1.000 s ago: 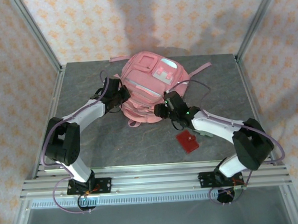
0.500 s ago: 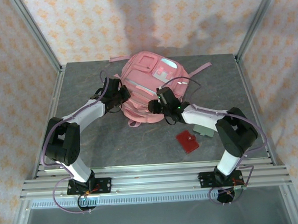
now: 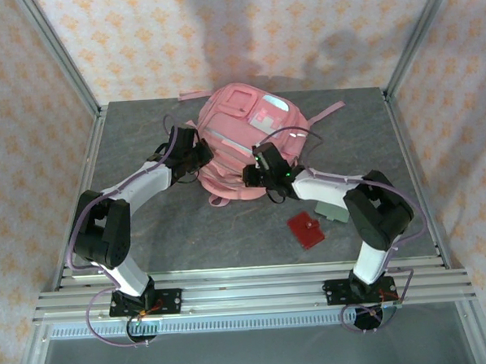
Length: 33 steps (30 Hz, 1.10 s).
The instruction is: Pack books, pencil case, and school supplies into a backpack
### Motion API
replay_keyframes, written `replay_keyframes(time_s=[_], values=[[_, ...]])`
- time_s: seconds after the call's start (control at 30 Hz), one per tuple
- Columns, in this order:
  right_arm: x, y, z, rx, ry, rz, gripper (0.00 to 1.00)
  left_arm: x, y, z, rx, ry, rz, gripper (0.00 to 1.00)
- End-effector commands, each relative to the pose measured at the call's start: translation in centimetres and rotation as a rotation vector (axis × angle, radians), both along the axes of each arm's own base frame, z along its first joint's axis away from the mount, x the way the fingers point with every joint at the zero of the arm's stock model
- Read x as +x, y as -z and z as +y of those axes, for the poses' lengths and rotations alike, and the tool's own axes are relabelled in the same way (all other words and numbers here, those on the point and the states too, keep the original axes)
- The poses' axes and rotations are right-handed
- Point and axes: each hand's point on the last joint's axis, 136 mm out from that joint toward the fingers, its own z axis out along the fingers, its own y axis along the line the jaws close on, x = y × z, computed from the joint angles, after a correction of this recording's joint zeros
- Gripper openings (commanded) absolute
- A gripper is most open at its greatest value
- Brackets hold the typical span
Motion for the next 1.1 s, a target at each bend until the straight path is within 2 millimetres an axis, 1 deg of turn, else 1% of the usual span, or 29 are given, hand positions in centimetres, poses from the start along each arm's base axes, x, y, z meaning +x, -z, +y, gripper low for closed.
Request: replay_keyframes(time_s=[0.0,0.03,0.13,0.23,0.33,0.4,0.47,0.53,0.67,0.7,0.77,0.83,0.9,1.0,1.07], values=[[1.2,-0.8,0.1,-0.02,0.015,-0.037,0.03,1.3,-2.5,-1.0,-0.055,0.022,-0.09,0.0],[1.2,-0.8,0.0,-0.023,0.014,-0.038,0.0,1.2,-2.6,-0.9,-0.055,0.022,-0.091,0.0],[1.1,-1.1,-0.6,-0.04,0.033,-0.041,0.0,1.1,-2.5,-0.6,-0.037,0.017,-0.09,0.0],[0.4,-1.3,-2.1,-0.066,0.063,-0.053,0.0,1.0,-2.6,-0.2,-0.028,0.012,-0.093,0.0],[-0.4,-0.9,-5.2,-0.117,0.134,-0.071,0.0,1.1,-2.6,0.6,-0.026,0.001,-0.094,0.0],[-0.6,-0.1,-7.7,-0.157,0.2,-0.068,0.0,1.1,-2.7,1.0,-0.024,-0.004,-0.097,0.0],[-1.0,0.3,-9.8,-0.184,0.253,-0.075,0.0,1.1,-2.8,1.3,-0.023,-0.007,-0.099,0.0],[-1.3,-0.3,-10.5,-0.185,0.273,-0.093,0.0,1.2,-3.0,1.3,-0.022,-0.003,-0.101,0.0],[-1.4,-2.2,-10.7,-0.145,0.289,-0.146,0.0,1.5,-2.9,1.2,-0.021,-0.003,-0.099,0.0],[-1.4,-2.6,-10.3,-0.133,0.274,-0.149,0.0,1.5,-3.0,1.2,-0.022,-0.003,-0.102,0.0],[-1.8,-3.9,-9.0,-0.096,0.229,-0.171,0.0,1.8,-3.2,1.2,-0.018,-0.002,-0.105,0.0],[-2.3,-5.4,-7.0,-0.046,0.17,-0.197,0.0,2.2,-3.4,1.5,0.004,0.002,-0.108,0.0],[-2.8,-6.4,-5.0,0.0,0.119,-0.211,0.0,2.8,-3.7,2.0,0.029,-0.001,-0.11,0.0],[-3.1,-6.9,-2.4,0.043,0.065,-0.215,0.0,4.0,-4.2,3.0,0.07,-0.014,-0.113,0.0],[-3.0,-7.1,-0.8,0.074,0.037,-0.214,0.0,4.5,-4.4,4.2,0.108,-0.041,-0.112,0.0]])
